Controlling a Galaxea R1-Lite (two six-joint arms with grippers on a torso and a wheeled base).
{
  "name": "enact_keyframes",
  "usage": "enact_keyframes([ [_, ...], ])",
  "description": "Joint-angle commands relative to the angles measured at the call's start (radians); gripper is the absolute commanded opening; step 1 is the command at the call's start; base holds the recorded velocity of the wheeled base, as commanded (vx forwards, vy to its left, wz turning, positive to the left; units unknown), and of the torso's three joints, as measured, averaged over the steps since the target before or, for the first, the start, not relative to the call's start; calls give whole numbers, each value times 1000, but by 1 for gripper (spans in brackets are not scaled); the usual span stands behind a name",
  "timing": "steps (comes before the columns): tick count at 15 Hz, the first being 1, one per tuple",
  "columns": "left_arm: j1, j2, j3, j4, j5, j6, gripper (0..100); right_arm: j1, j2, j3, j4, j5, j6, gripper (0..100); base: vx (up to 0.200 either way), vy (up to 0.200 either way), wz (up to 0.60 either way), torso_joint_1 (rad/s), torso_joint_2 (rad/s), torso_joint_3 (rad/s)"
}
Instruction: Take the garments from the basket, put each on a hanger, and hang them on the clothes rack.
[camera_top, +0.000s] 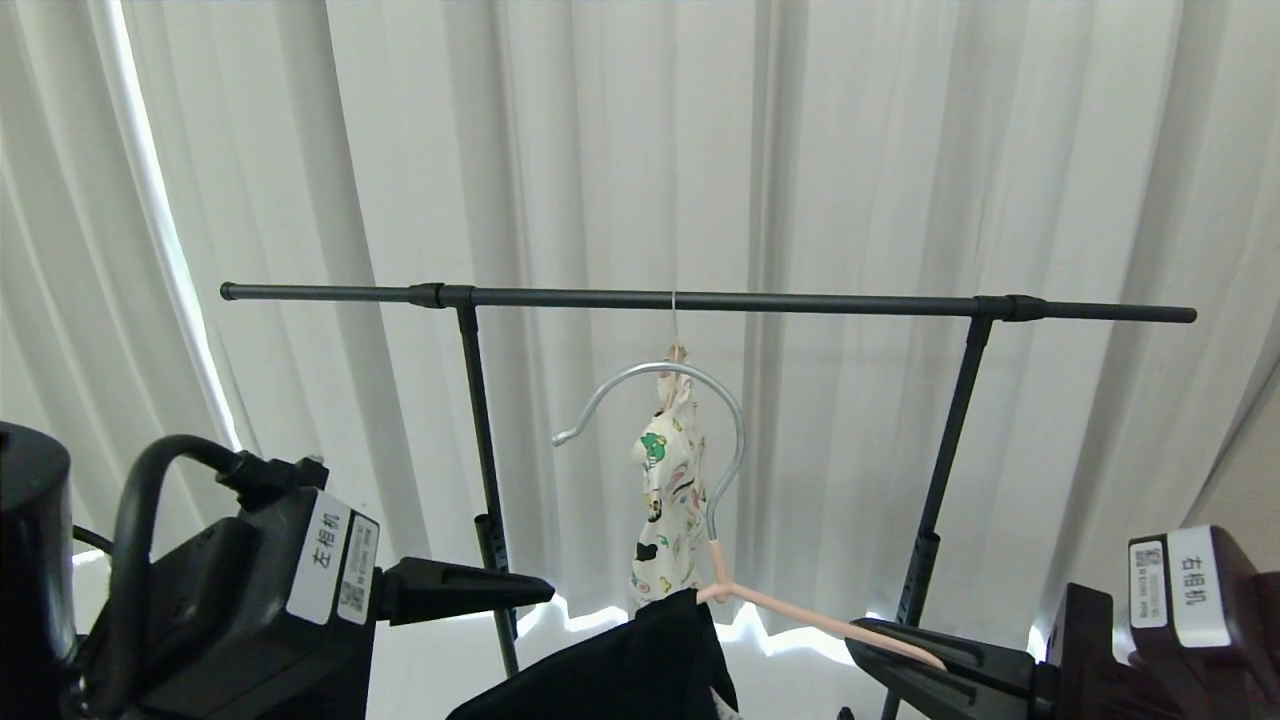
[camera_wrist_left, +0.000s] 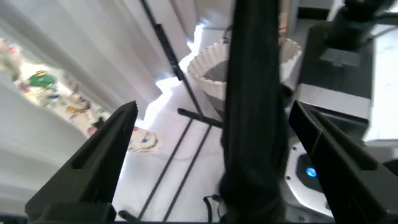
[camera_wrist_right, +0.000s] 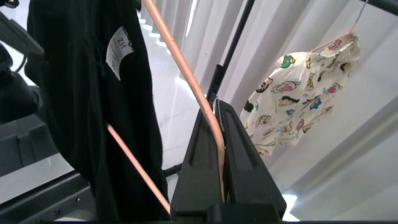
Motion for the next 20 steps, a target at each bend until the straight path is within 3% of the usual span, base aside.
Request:
enact_keyframes([
  [1, -15, 10, 5, -1, 0, -1, 100, 1, 2, -1, 0, 0, -4, 0, 0, 0, 0, 0, 0, 0],
  [6, -15, 16, 3, -1, -1, -1, 100, 9, 4, -13, 0, 0, -16, 0, 0, 0, 0, 0, 0, 0],
  [7, -16, 16, 3, -1, -3, -1, 0, 9, 4, -16, 0, 0, -16, 0, 0, 0, 0, 0, 0, 0],
  [12, -16, 13, 3, -3, -1, -1, 0, 9, 2, -18, 0, 0, -29, 0, 0, 0, 0, 0, 0, 0],
  [16, -6, 22, -1, -3, 3, -10, 0, 9, -7, -8, 9, 2, -104, 0, 0, 0, 0, 0, 0, 0],
  [17, -4, 21, -1, -3, 12, -10, 0, 9, -15, -8, 29, 2, -124, 100, 0, 0, 0, 0, 0, 0],
  [20, -4, 21, 0, -3, 75, -10, 0, 3, -25, -8, 54, 0, -125, 100, 0, 0, 0, 0, 0, 0],
])
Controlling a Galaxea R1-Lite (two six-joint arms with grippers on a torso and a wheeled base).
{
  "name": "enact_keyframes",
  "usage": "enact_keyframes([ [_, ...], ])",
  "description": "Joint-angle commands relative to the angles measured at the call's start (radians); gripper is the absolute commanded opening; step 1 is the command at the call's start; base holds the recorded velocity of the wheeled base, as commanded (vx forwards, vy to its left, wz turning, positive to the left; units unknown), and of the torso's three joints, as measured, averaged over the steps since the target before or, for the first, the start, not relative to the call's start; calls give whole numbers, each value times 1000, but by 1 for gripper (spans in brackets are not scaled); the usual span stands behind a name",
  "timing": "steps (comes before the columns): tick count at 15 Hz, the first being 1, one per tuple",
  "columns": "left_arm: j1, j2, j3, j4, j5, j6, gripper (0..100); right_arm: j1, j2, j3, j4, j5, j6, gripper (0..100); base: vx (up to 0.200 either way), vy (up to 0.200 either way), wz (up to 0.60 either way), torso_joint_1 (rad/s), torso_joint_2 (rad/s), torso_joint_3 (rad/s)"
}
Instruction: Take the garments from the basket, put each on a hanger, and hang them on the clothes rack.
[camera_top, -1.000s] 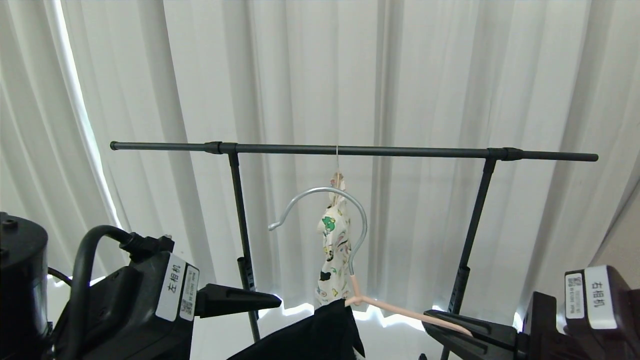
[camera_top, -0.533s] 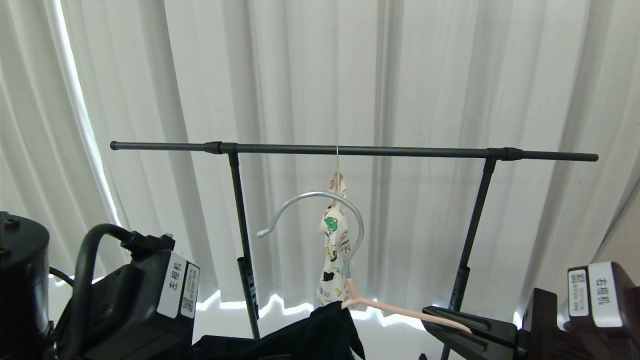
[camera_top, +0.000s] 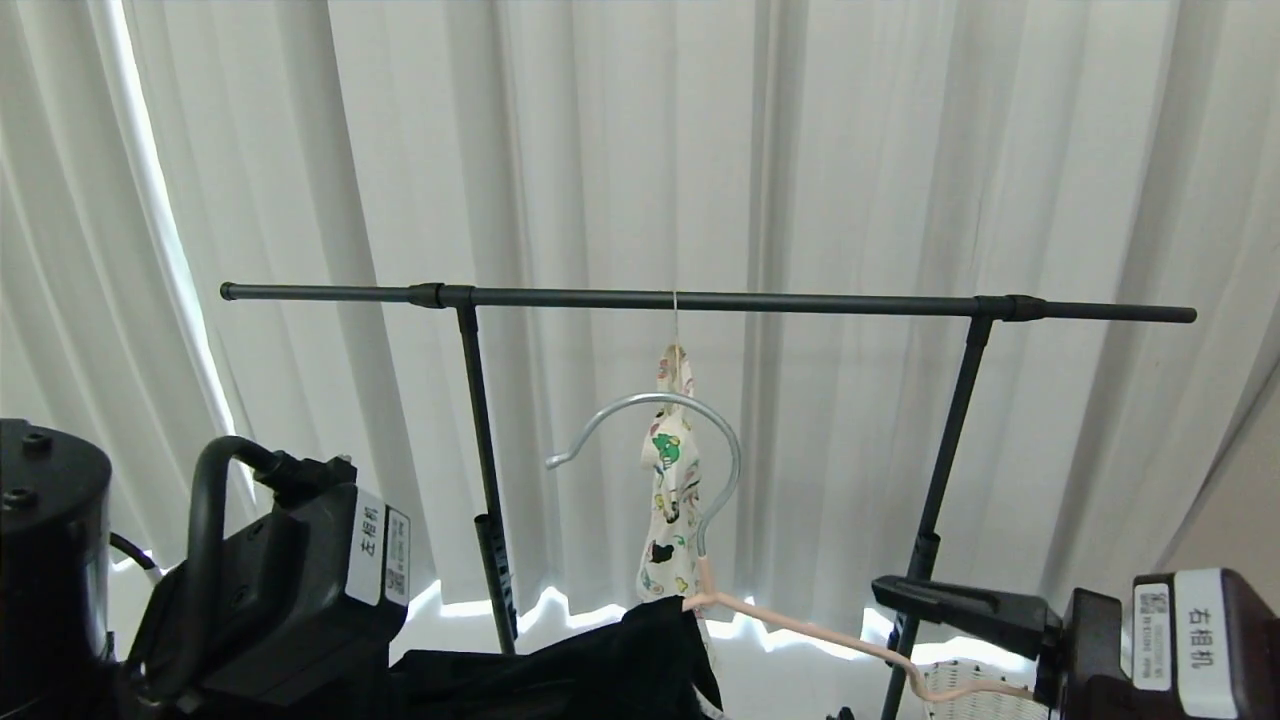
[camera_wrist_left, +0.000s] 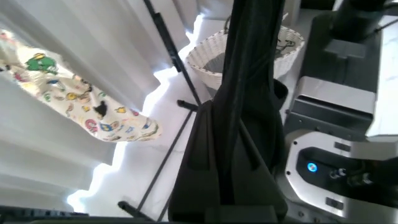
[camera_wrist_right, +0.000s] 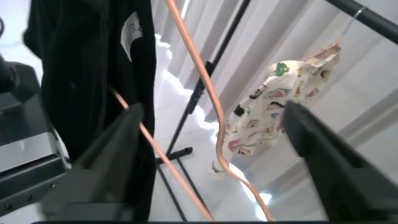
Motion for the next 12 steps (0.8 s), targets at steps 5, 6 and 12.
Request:
enact_keyframes([
  [5, 2, 2, 35, -3, 199, 9, 0, -109, -29, 37, 5, -2, 1, 100, 0, 0, 0, 0, 0, 0],
  [6, 5, -3, 34, -3, 253, 6, 0, -136, -29, 63, 5, 1, 2, 100, 0, 0, 0, 0, 0, 0],
  [12, 131, 41, -101, -68, 379, 3, 0, -217, 45, 69, 38, 4, 291, 100, 0, 0, 0, 0, 0, 0],
])
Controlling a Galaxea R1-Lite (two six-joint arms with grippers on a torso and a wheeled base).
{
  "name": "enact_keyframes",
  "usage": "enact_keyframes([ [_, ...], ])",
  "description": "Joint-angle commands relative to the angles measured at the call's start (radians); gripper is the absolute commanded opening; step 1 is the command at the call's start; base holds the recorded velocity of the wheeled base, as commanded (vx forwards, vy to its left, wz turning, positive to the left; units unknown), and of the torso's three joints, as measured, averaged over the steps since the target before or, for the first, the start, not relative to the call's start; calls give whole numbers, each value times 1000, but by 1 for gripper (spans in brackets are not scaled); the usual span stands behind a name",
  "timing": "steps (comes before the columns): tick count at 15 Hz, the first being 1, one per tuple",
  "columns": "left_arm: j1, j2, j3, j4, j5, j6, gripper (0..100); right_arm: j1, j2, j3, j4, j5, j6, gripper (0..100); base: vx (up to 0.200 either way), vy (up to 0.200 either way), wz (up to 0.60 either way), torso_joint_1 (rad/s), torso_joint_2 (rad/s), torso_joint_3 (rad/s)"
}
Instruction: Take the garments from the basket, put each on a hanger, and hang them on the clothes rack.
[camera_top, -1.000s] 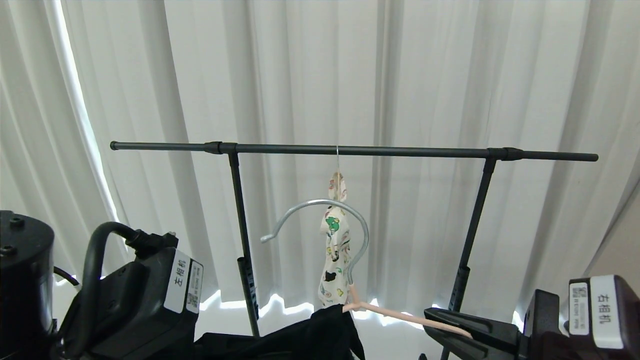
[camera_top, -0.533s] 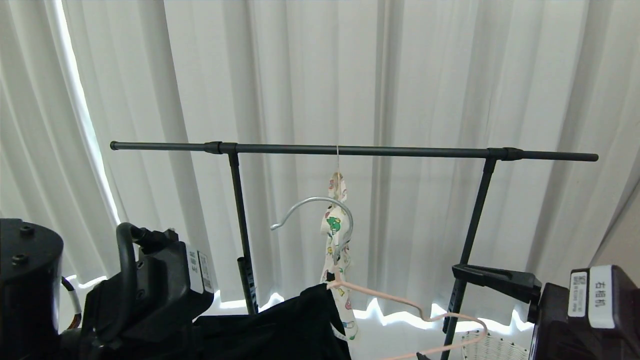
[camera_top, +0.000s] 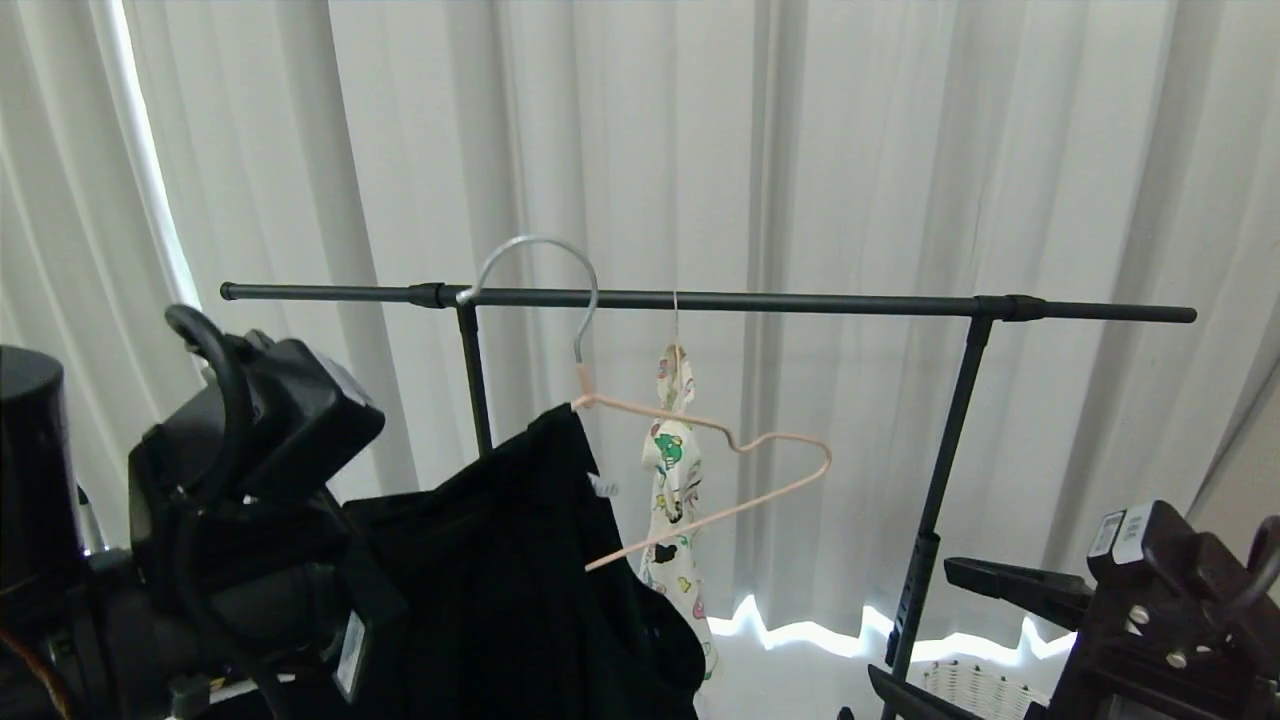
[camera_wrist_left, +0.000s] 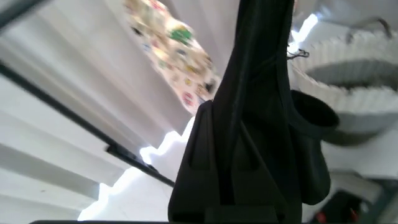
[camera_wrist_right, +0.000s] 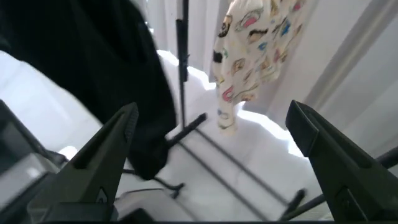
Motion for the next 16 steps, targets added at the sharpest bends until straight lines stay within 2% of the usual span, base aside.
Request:
enact_keyframes([
  [1, 8, 55, -87, -3, 24, -6, 0, -2, 92, -49, 15, 6, 97, 100, 0, 0, 0, 0, 0, 0],
  [3, 8, 92, -136, -6, 25, -8, 0, 1, 186, -150, 21, 21, 211, 100, 0, 0, 0, 0, 0, 0],
  [4, 8, 110, -159, -12, 24, -8, 0, 9, 250, -238, 28, 21, 262, 100, 0, 0, 0, 0, 0, 0],
  [5, 8, 116, -163, -18, 24, -8, 0, 10, 270, -270, 34, 21, 275, 100, 0, 0, 0, 0, 0, 0],
  [6, 8, 130, -167, -41, 24, -3, 0, 13, 324, -356, 47, 21, 300, 100, 0, 0, 0, 0, 0, 0],
  [8, 8, 142, -167, -75, 25, -3, 0, 13, 367, -425, 60, 21, 300, 100, 0, 0, 0, 0, 0, 0],
  [12, 6, 141, -174, -92, 24, -3, 0, 13, 417, -446, 64, 3, 294, 100, 0, 0, 0, 0, 0, 0],
  [16, 6, 138, -206, -92, 25, -8, 0, 2, 462, -443, 106, -106, 291, 100, 0, 0, 0, 0, 0, 0],
])
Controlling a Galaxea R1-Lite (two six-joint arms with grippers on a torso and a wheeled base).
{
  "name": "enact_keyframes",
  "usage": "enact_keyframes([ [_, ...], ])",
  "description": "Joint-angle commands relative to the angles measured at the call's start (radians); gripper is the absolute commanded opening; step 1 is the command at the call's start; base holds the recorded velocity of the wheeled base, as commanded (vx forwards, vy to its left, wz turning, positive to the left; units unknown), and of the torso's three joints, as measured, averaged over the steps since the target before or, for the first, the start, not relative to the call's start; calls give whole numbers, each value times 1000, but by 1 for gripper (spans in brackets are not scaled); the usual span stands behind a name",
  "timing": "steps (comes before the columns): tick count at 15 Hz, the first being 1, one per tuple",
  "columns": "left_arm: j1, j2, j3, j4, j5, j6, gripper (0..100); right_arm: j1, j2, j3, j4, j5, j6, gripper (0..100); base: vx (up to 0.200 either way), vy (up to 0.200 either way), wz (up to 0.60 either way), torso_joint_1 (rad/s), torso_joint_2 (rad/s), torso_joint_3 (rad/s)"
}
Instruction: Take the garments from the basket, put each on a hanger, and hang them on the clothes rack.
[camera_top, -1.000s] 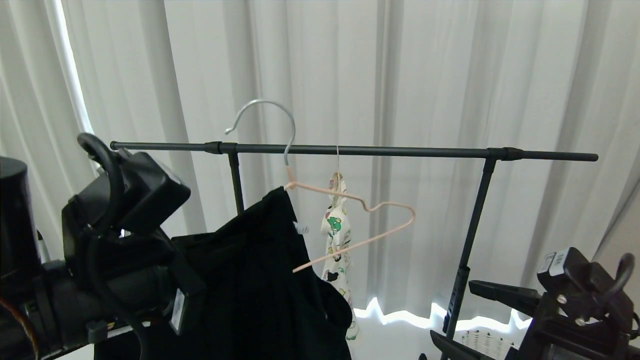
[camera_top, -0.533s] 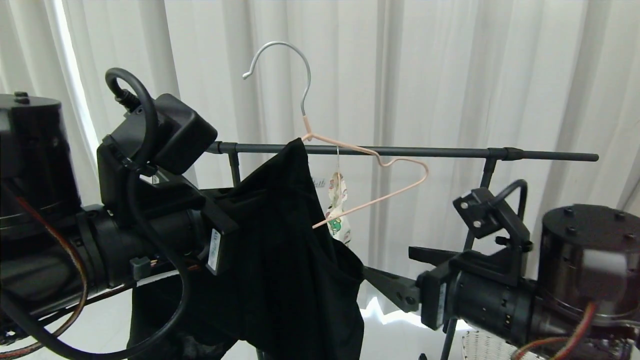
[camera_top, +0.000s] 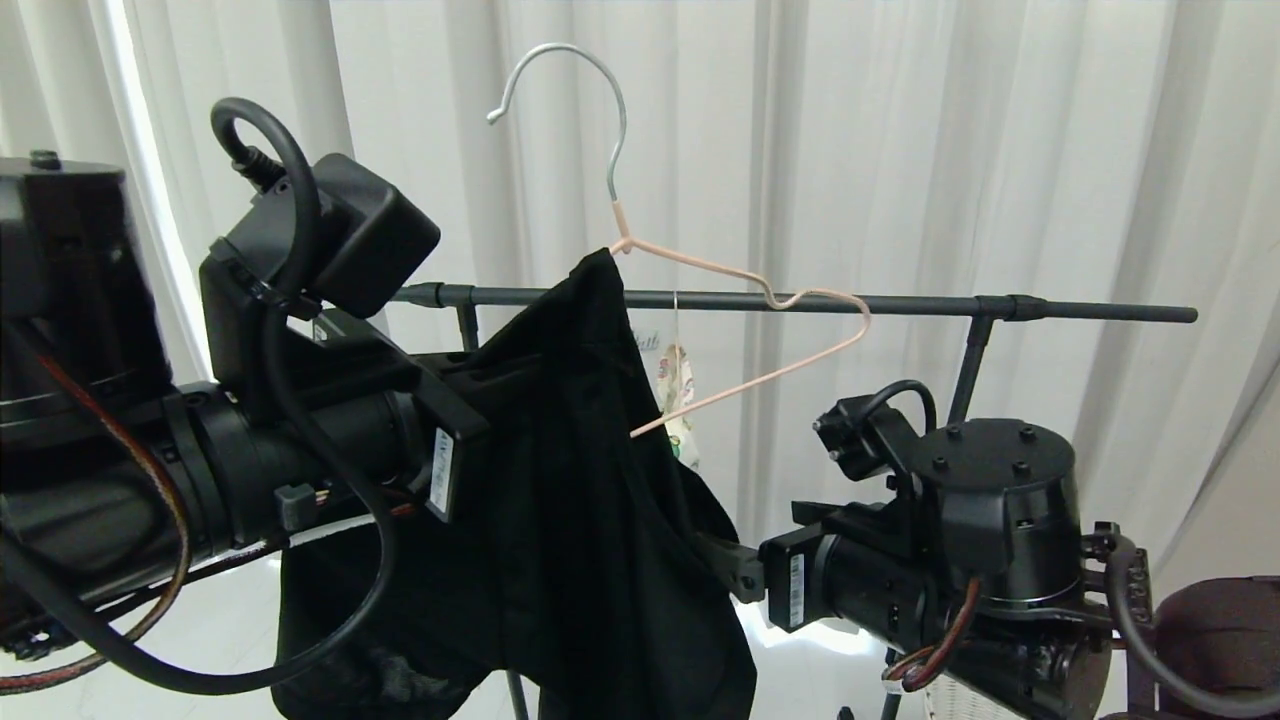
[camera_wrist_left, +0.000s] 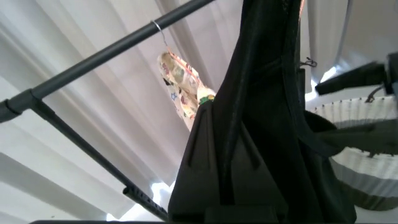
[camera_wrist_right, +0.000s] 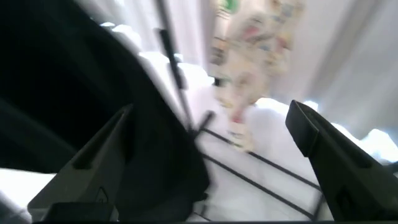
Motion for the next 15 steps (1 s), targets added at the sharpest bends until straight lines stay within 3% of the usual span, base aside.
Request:
enact_keyframes([
  [1, 0, -4, -5, 0, 0, -1, 0, -23, 18, 17, 9, -21, -6, 100, 0, 0, 0, 0, 0, 0],
  [4, -9, -21, 39, 0, 45, -1, 0, -124, -8, 69, 12, -71, -111, 100, 0, 0, 0, 0, 0, 0],
  [8, -15, -76, 94, 0, 58, -2, 0, -302, -72, 120, 11, -73, -276, 100, 0, 0, 0, 0, 0, 0],
  [11, -47, -160, 220, 0, 43, 4, 0, -368, -105, 116, 11, -73, -321, 100, 0, 0, 0, 0, 0, 0],
  [15, -61, -165, 332, 5, 42, 6, 0, -376, -177, 117, 12, -70, -353, 100, 0, 0, 0, 0, 0, 0],
])
